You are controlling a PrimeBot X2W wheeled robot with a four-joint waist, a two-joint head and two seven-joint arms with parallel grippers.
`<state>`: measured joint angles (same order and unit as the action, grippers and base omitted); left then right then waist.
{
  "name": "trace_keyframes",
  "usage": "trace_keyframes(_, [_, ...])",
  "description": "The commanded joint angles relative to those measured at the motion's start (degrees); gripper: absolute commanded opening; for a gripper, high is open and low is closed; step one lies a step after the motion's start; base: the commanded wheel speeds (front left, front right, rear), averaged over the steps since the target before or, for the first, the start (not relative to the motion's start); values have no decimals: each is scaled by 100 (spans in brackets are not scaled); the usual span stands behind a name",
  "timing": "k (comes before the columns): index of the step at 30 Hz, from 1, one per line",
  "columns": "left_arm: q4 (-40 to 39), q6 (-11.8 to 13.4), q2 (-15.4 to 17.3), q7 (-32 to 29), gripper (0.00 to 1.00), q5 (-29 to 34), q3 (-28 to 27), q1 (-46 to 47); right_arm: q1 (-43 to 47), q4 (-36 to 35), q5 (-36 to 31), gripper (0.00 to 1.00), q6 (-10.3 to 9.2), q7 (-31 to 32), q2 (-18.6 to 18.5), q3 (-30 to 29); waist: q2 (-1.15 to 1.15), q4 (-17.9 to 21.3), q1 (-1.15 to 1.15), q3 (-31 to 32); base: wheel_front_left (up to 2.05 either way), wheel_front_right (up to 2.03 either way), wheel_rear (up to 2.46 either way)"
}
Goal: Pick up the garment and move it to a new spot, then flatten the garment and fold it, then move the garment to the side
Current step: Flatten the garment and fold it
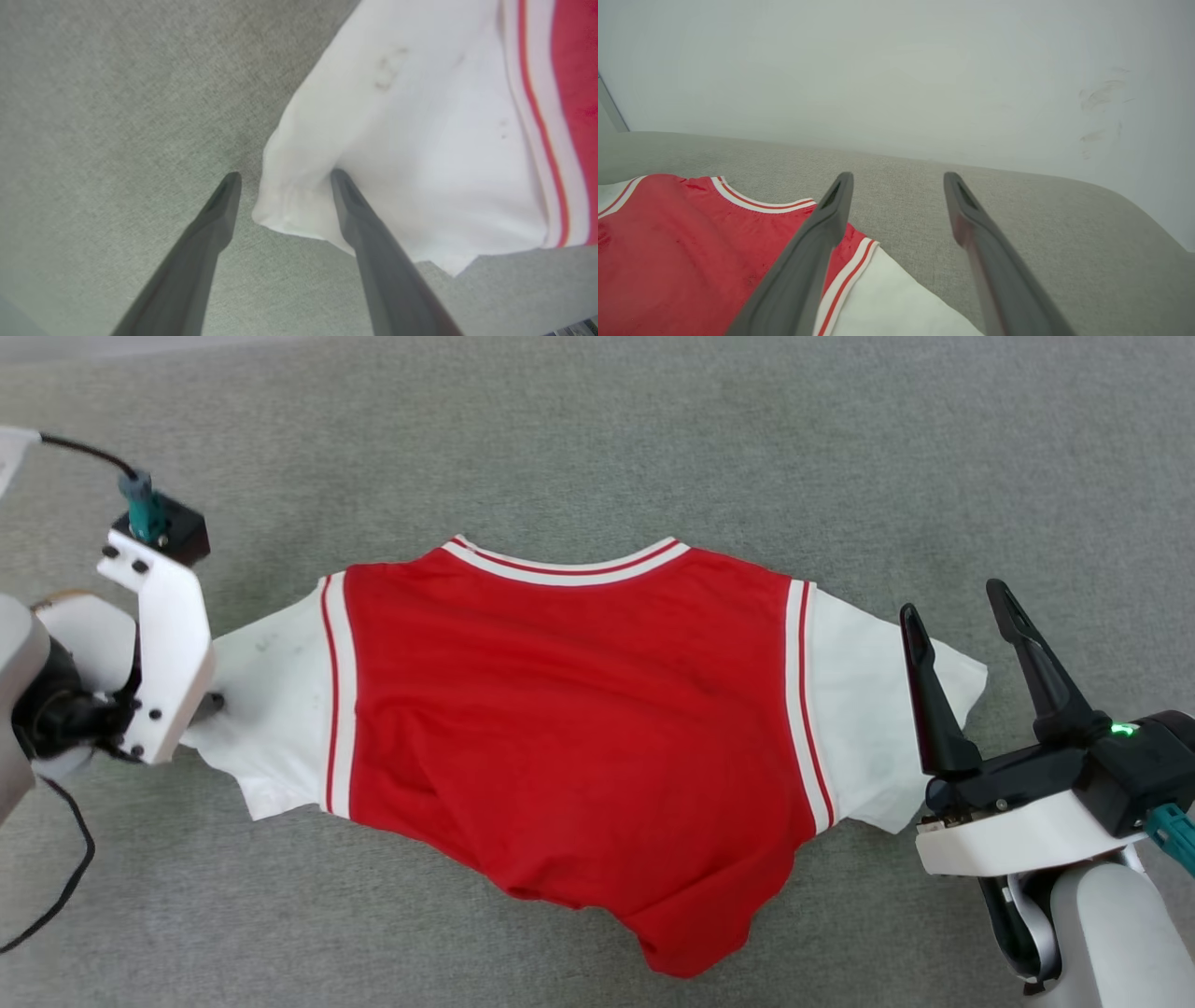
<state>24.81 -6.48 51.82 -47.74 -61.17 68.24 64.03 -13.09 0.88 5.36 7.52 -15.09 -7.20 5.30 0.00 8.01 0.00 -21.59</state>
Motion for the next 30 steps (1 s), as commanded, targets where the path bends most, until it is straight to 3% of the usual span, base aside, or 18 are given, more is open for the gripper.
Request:
trace_keyframes(1, [21, 35, 18, -7, 100, 6, 27, -110, -93, -18, 42, 100, -5, -11, 16, 7, 0, 74, 0, -79, 0, 0, 0])
trace_keyframes(5, [132, 79, -44, 44, 100, -42, 138, -409, -136, -12, 14, 100, -5, -11, 47, 14, 0, 146, 0, -163, 0, 0, 0])
trace_keyframes(6, [147, 77, -63, 71, 86, -46, 147, -459, -162, -7, 0, 100, -6, -11, 43, 9, 0, 156, 0, -167, 0, 0, 0])
trace_keyframes(7, [165, 78, -79, 118, 20, -57, 137, -492, -196, -7, -11, 100, -6, -11, 31, 4, 0, 159, 0, -164, 0, 0, 0])
trace_keyframes(8, [180, 76, -93, 138, 0, -70, 137, -505, -225, -10, -19, 100, -5, -12, 20, -6, 0, 153, 0, -152, 0, 0, 0])
trace_keyframes(15, [-7, 9, -15, 435, 0, -54, -27, -268, -472, -69, -133, 100, -5, -11, -238, -199, 0, 0, 0, 121, 0, 0, 0])
trace_keyframes(21, [-408, -34, 98, 664, 0, 4, -96, -149, -957, -217, -184, 100, -6, 85, -780, -278, 0, -111, 0, 294, 0, 0, 0])
trace_keyframes(26, [-1036, -34, 171, 807, 0, 125, -83, -77, -1632, -476, 217, 100, -6, 1377, -1698, -36, 0, -256, 0, 351, 0, 0, 0])
trace_keyframes(27, [-1183, -2, 169, 806, 0, 172, -73, -56, -1814, -444, 526, 100, -6, 2105, -2056, 172, 0, -301, 0, 332, 0, 0, 0])
trace_keyframes(30, [-1346, 50, 158, 811, 0, 212, -74, -40, -2119, -327, 1258, 100, -6, 3447, -2695, 702, 0, -344, 0, 288, 0, 0, 0])
